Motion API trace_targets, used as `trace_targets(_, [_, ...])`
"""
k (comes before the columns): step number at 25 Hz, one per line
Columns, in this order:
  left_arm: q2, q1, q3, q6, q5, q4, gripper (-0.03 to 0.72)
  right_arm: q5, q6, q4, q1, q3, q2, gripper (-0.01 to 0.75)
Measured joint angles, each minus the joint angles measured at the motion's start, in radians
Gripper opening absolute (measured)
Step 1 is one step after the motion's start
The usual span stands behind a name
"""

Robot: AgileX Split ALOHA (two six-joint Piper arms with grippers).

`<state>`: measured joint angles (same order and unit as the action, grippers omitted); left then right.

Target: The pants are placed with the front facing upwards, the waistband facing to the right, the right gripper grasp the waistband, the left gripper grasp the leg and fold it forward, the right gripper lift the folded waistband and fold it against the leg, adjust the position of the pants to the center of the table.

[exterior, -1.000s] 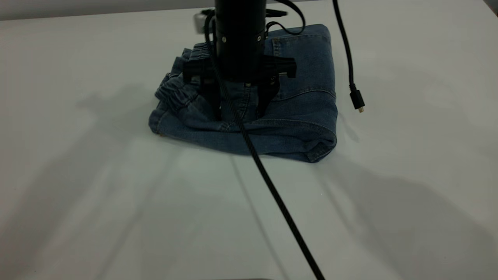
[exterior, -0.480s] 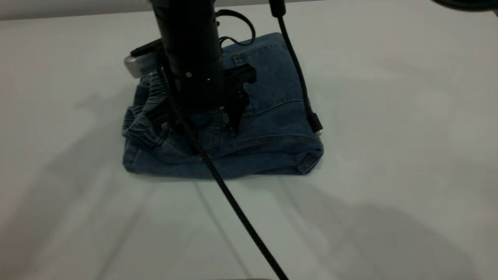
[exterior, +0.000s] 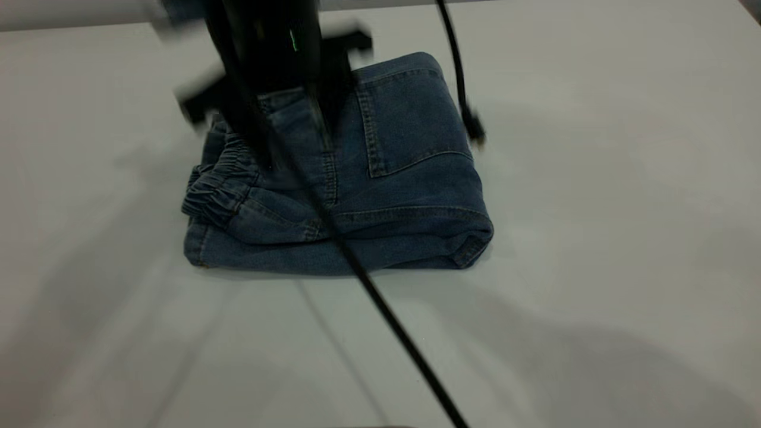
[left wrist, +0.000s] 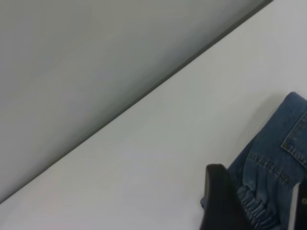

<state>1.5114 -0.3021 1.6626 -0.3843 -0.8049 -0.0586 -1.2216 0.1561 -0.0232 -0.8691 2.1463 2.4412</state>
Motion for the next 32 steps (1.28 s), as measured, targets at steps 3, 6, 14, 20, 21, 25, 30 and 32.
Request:
trace_targets(3, [-0.061,0.0,0.0,-0.001,-0.023,0.0,0.368,-0.007,-0.034,0.023,0.0,0.0,-0.133,0.47])
trace_targets(6, [-0.129,0.0,0.0,-0.001,-0.055,0.0,0.368,-0.016,-0.067,0.023,0.0,0.0,-0.272,0.47])
trace_targets(14, [-0.286,0.0,0.0,-0.001,-0.276,0.0,0.368,-0.041,-0.123,0.059,0.0,0.0,-0.612,0.47])
trace_targets(20, [-0.373,0.0,-0.008,0.002,-0.353,0.0,0.36,-0.047,-0.126,0.135,0.0,-0.004,-0.774,0.47])
trace_targets(21, [-0.389,0.0,-0.018,0.002,-0.354,0.0,0.356,-0.048,-0.126,0.147,0.0,-0.013,-0.802,0.47])
trace_targets(25, [-0.456,0.0,-0.082,0.013,-0.354,0.0,0.337,-0.049,-0.126,0.174,0.0,-0.13,-0.943,0.47])
trace_targets(30, [-0.561,0.0,-0.217,0.044,-0.354,0.0,0.334,-0.05,-0.116,0.184,0.0,-0.353,-1.14,0.47])
trace_targets(32, [-0.613,0.0,-0.293,0.047,-0.354,0.0,0.334,-0.052,-0.1,0.191,0.0,-0.454,-1.219,0.47])
